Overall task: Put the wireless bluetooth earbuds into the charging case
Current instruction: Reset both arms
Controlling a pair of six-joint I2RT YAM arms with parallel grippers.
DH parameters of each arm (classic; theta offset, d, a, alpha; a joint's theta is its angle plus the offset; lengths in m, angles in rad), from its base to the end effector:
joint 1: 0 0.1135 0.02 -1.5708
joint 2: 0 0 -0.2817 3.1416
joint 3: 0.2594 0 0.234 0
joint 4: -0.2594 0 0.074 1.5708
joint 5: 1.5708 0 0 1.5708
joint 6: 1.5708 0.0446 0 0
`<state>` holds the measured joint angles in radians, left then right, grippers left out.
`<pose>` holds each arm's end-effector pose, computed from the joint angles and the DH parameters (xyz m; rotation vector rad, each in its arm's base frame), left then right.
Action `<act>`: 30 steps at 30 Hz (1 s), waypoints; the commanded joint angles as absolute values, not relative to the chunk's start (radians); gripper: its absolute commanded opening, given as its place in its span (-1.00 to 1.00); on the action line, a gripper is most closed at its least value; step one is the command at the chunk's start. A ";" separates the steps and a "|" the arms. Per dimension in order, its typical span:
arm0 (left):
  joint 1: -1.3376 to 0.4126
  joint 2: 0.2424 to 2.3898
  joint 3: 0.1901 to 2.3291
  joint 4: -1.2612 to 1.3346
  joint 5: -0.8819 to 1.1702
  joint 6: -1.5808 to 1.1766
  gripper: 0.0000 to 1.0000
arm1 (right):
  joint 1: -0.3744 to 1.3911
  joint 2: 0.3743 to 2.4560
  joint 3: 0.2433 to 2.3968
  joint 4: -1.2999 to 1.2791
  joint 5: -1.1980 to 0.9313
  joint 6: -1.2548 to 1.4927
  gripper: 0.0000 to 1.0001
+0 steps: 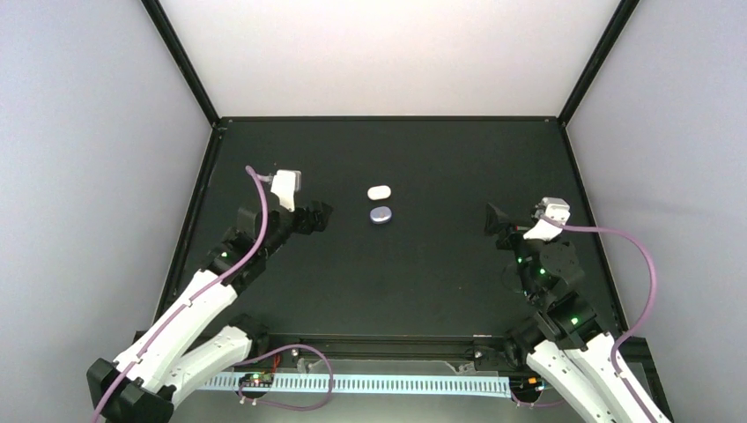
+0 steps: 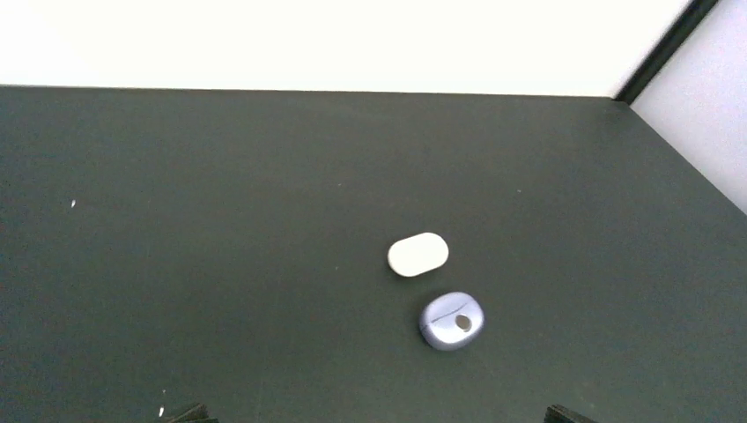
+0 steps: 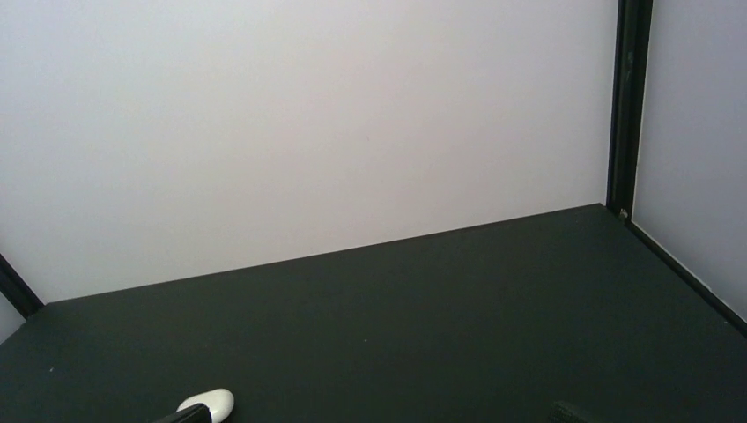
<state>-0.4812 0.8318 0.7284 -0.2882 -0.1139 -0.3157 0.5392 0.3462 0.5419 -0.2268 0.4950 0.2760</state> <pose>0.1537 -0.0745 0.3129 0.0885 1.9805 -0.4101 0.0781 0.0221 0.3084 0.1738 1.5938 0.2371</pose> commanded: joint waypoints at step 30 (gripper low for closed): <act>-0.488 0.677 1.329 -0.212 -0.084 -0.158 0.98 | 0.539 0.523 1.276 -0.183 0.391 0.262 0.99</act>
<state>-0.4885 0.6743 1.3087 -0.2157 -0.0834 -0.1539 0.5388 0.5209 1.2598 -0.1833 0.3897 0.2569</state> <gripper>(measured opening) 0.988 0.996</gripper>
